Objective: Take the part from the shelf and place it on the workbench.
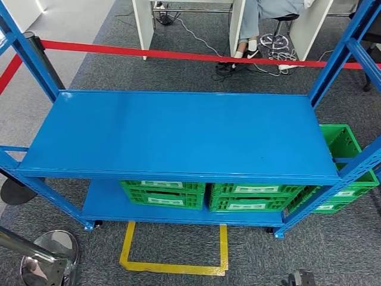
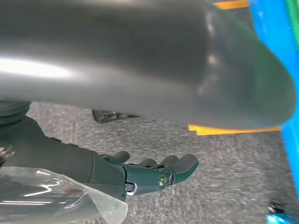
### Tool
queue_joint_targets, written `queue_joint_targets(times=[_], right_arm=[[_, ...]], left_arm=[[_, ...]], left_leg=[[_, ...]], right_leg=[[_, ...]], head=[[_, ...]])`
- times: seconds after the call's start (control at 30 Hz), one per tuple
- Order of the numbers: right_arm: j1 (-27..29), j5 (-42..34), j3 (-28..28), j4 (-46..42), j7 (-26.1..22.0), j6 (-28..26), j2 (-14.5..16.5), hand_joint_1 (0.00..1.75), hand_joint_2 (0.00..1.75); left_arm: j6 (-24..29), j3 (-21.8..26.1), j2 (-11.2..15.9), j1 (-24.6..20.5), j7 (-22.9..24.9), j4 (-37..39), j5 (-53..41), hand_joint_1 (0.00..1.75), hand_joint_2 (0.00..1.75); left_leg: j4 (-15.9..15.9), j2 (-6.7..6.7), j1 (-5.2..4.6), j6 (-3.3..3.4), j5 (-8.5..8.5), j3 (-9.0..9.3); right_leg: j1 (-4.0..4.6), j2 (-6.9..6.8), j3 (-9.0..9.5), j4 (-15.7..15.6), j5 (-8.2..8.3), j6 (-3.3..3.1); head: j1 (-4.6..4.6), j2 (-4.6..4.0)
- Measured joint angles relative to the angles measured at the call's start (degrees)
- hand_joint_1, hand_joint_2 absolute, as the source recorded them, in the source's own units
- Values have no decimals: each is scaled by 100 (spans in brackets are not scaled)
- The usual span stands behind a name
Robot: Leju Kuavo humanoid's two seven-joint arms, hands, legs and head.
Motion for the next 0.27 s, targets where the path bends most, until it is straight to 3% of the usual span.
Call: queue_joint_targets(times=[0.27], right_arm=[[-308,63,490,1030,-81,-180,-251,0,0]], left_arm=[[-420,590,-226,12,254,666,-584,0,0]], left_leg=[[0,0,2,2,2,3]], right_leg=[[3,-1,4,1,0,4]], head=[[-2,0]])
